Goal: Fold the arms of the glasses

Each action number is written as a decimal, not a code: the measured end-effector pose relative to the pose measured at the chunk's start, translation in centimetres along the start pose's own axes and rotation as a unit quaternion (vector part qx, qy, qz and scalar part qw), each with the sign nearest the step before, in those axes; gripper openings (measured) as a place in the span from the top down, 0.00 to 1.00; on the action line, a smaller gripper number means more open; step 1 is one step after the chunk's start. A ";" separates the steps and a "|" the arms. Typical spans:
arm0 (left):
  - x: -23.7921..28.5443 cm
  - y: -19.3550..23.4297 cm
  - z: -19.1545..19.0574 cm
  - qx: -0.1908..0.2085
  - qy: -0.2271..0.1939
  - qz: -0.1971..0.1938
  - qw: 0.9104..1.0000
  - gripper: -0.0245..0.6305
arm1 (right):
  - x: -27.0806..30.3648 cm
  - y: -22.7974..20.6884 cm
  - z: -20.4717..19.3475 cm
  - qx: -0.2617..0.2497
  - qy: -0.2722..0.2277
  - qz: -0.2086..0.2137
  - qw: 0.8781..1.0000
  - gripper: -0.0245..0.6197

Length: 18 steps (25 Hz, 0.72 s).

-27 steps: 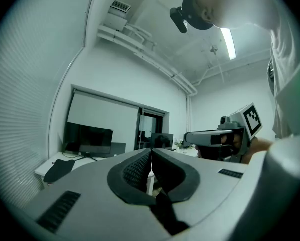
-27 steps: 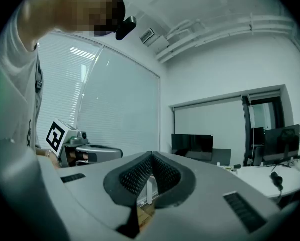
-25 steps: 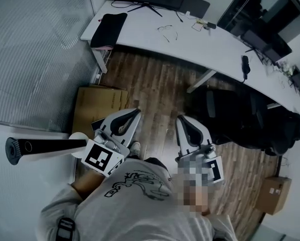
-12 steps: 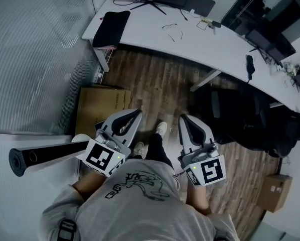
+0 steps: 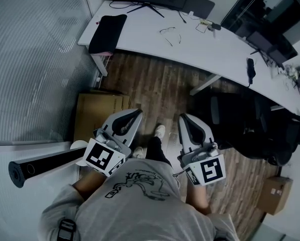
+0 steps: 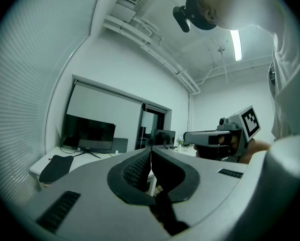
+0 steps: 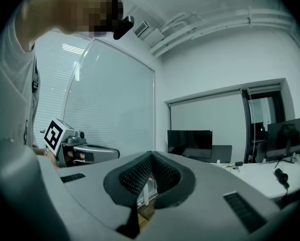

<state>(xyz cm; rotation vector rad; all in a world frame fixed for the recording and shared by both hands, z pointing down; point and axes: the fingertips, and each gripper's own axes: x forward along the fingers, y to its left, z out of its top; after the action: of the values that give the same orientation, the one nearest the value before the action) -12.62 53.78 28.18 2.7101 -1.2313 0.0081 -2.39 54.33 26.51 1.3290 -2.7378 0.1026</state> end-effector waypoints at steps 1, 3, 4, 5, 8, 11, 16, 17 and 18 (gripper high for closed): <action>0.9 0.1 0.0 0.000 0.002 -0.002 1.000 0.93 | 0.2 -0.8 0.0 0.001 0.001 -0.001 1.000 0.95; 2.6 0.2 0.2 -0.001 0.004 -0.005 1.000 0.93 | 0.7 -2.5 -0.1 0.004 0.002 -0.005 1.000 0.95; 3.5 0.3 0.2 -0.002 0.004 -0.006 1.000 0.93 | 0.9 -3.4 -0.1 0.005 0.002 -0.007 1.000 0.95; 4.3 0.4 0.3 -0.002 0.004 -0.007 1.000 0.93 | 1.2 -4.3 -0.1 0.007 0.001 -0.009 1.000 0.95; 7.1 0.6 0.5 -0.001 0.007 -0.011 1.000 0.93 | 1.9 -7.0 -0.1 0.010 0.000 -0.014 1.000 0.95; 10.0 0.8 1.1 0.004 0.010 -0.013 1.000 0.93 | 2.5 -9.8 0.0 0.012 -0.001 -0.014 1.000 0.95; 14.8 0.9 1.8 0.008 0.014 -0.014 1.000 0.93 | 3.6 -14.4 0.4 0.015 0.000 -0.012 1.000 0.95; 15.8 0.8 1.9 0.008 0.016 -0.014 1.000 0.93 | 3.8 -15.3 0.4 0.015 0.000 -0.012 1.000 0.95; 16.8 0.8 2.0 0.008 0.018 -0.014 1.000 0.93 | 3.9 -16.3 0.5 0.016 0.000 -0.011 1.000 0.95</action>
<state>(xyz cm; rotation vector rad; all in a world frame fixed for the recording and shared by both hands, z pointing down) -2.25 40.40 27.53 2.7283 -1.1874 0.0618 7.96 41.18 26.77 1.3660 -2.7318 0.1453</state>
